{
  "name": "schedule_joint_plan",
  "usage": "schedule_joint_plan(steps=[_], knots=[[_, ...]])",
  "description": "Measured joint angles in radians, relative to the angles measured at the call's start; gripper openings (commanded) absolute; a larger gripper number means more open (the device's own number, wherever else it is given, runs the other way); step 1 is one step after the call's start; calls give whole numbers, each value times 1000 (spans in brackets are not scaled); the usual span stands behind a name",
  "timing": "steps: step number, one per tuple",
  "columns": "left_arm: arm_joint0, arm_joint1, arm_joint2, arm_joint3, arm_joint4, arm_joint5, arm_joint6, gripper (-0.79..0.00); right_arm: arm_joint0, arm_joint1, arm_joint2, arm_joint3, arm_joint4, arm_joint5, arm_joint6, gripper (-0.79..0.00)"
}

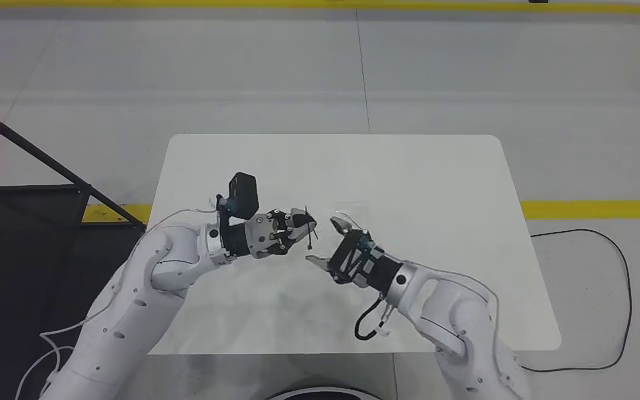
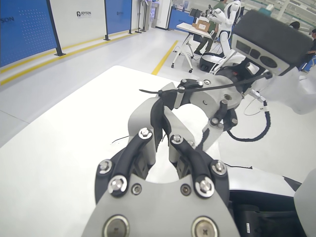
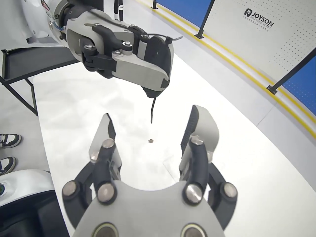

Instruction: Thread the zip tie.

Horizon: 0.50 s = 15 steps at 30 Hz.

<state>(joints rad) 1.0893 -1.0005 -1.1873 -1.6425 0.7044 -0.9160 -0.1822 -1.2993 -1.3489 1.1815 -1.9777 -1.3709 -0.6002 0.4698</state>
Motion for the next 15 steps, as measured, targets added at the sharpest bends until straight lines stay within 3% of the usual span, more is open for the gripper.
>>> schedule_joint_plan(steps=[11, 15], knots=[[4, -3, -3, -3, 16, -6, 15, -785, 36, 6, -21, 24, 44, 2, 52, -533], [6, -3, -5, -4, 22, -6, 20, -785, 44, 9, -27, 27, 52, 7, 60, -668]])
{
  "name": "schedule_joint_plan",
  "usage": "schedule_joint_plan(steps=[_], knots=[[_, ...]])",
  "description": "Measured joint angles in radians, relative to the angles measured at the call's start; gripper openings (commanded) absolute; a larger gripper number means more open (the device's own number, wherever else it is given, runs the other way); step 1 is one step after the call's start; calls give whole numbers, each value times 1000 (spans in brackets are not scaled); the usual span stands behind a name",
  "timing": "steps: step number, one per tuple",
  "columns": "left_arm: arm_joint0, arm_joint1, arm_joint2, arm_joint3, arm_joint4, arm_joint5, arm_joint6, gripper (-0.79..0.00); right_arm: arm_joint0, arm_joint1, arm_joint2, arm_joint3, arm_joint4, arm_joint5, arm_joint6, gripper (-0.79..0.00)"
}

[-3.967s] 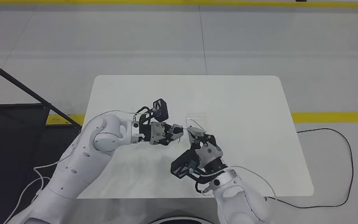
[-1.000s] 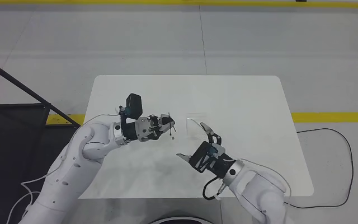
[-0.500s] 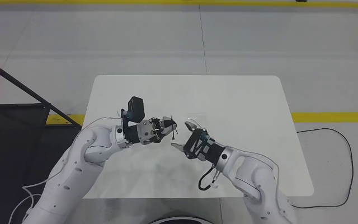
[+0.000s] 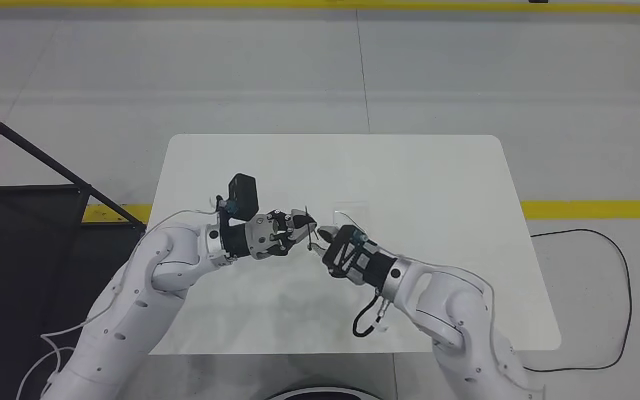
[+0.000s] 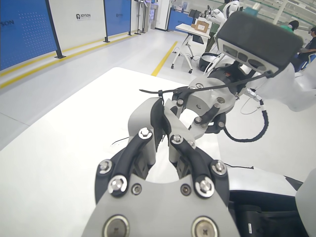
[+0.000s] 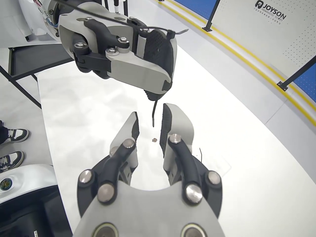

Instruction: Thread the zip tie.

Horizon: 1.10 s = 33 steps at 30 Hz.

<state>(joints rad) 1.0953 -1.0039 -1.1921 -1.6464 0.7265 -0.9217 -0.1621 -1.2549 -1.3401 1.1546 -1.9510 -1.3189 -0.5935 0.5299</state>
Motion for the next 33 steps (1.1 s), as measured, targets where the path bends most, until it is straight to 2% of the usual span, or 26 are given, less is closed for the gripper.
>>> schedule_joint_plan(steps=[1, 3, 11, 12, 13, 15, 27, 31, 33], knots=[[0, 0, 0, 0, 1, -1, 1, -785, 1, 1, 0, 0, 1, 1, 1, -690], [1, -1, -1, 1, 2, -3, 2, -785, 3, 2, -1, 1, 4, 2, 2, -785], [0, -2, -1, 2, 2, -7, 1, -785, 10, 9, -4, 3, 16, 8, 4, -785], [0, -2, -1, 3, 1, -7, 0, -677, 11, 10, -5, 3, 17, 8, 3, -785], [0, -2, -1, 3, -1, -7, -1, -520, 11, 10, -5, 3, 17, 8, 2, -785], [-1, -2, 0, 4, -7, -8, -7, 0, 10, 12, -3, 0, 19, 8, -4, -785], [0, 4, -22, 17, -73, -13, -57, 0, 0, 26, 30, 2, 62, -6, -36, -785], [-2, 9, -37, 46, -133, -51, -80, 0, 5, 32, 46, 15, 92, -24, -40, -785], [-6, 15, -50, 69, -183, -83, -96, 0, 14, 36, 57, 33, 130, -64, -41, -785]])
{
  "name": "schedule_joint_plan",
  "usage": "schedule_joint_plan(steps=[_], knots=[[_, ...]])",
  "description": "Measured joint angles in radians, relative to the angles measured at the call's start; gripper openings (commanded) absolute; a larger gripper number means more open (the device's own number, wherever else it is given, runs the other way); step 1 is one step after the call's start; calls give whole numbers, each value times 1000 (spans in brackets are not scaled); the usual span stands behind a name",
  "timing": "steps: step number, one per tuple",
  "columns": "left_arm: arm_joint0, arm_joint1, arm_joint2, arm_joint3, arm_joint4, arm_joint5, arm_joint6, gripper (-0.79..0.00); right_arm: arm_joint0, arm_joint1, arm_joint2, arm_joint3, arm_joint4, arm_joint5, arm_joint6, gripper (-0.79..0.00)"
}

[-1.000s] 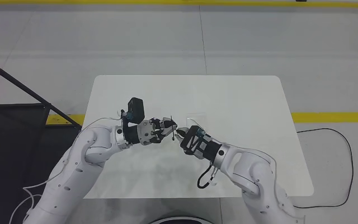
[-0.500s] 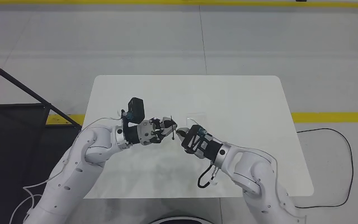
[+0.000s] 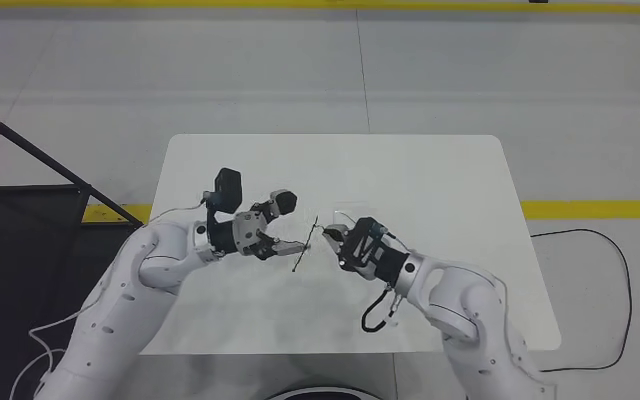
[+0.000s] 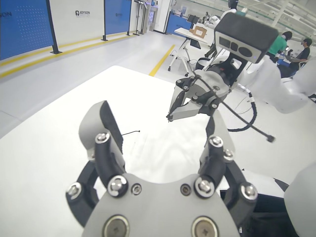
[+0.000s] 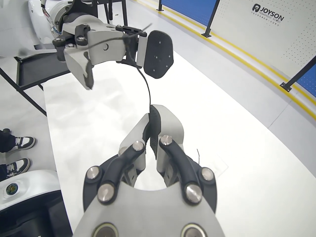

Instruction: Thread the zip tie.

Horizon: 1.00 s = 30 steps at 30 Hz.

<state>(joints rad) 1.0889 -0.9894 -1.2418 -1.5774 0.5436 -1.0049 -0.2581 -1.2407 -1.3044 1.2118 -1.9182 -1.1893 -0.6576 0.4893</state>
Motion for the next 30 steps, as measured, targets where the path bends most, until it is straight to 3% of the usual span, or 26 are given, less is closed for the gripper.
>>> schedule_joint_plan(steps=[7, 12, 20, 30], knots=[[9, 27, -20, -1, -172, -7, -85, 0, 60, 19, 29, 82, 138, -203, 46, -785], [-3, 53, 9, -11, -367, -7, -244, 0, 105, 33, 25, 131, 221, -328, 88, -785], [-58, 79, 89, 14, -769, 15, -561, 0, 138, 63, -2, 144, 287, -354, 153, -785], [-49, 76, 95, -2, -712, 38, -502, 0, 134, 64, -4, 139, 283, -347, 145, -785]])
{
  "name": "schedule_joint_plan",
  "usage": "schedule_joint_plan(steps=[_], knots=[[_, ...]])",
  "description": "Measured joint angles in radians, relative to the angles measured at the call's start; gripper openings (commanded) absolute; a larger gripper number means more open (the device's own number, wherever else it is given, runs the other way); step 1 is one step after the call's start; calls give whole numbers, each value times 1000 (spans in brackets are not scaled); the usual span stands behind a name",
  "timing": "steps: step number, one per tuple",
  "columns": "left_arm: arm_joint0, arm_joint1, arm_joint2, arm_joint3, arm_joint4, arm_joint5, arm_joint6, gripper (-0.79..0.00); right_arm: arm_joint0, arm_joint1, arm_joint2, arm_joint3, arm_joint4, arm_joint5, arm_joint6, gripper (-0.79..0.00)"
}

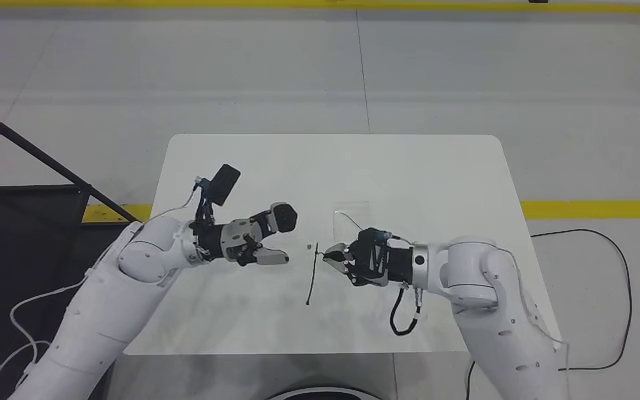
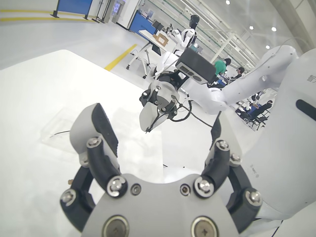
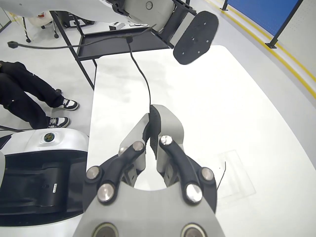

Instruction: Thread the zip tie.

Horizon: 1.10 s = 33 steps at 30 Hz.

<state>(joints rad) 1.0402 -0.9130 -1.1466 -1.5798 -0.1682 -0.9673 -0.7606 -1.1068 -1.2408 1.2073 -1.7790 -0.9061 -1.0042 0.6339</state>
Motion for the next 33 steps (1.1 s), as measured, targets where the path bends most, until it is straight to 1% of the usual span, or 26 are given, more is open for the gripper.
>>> schedule_joint_plan(steps=[2, 7, 9, 11, 13, 14, 16, 18, 23, 31, 33], knots=[[2, -1, 11, -9, -17, 22, 2, 0, 0, 1, -8, 1, -7, 8, -12, -785], [-22, 0, 40, 7, -148, 73, -75, -3, 36, 6, -42, 50, 9, 1, 0, -785], [-33, 2, 43, 18, -195, 91, -114, -37, 54, 8, -56, 69, 25, -5, 16, -785], [-42, 4, 46, 25, -226, 108, -148, -99, 68, 10, -69, 80, 43, -8, 29, -785], [-53, 4, 48, 34, -258, 120, -181, -135, 84, 14, -82, 91, 66, -8, 43, -785], [-56, 4, 49, 38, -270, 120, -192, -166, 89, 16, -86, 95, 75, -8, 47, -785], [-64, 4, 57, 45, -293, 124, -216, -252, 100, 21, -98, 105, 99, -8, 56, -785], [-73, 3, 66, 46, -301, 135, -229, -308, 113, 26, -108, 114, 124, -8, 66, -785], [-88, 6, 85, 43, -299, 150, -242, -394, 138, 40, -131, 129, 176, -8, 89, -785], [-109, 11, 114, 53, -297, 148, -240, -453, 161, 61, -153, 138, 216, -8, 97, -785], [-114, 12, 120, 53, -297, 147, -239, -502, 164, 66, -156, 140, 220, -8, 93, -785]])
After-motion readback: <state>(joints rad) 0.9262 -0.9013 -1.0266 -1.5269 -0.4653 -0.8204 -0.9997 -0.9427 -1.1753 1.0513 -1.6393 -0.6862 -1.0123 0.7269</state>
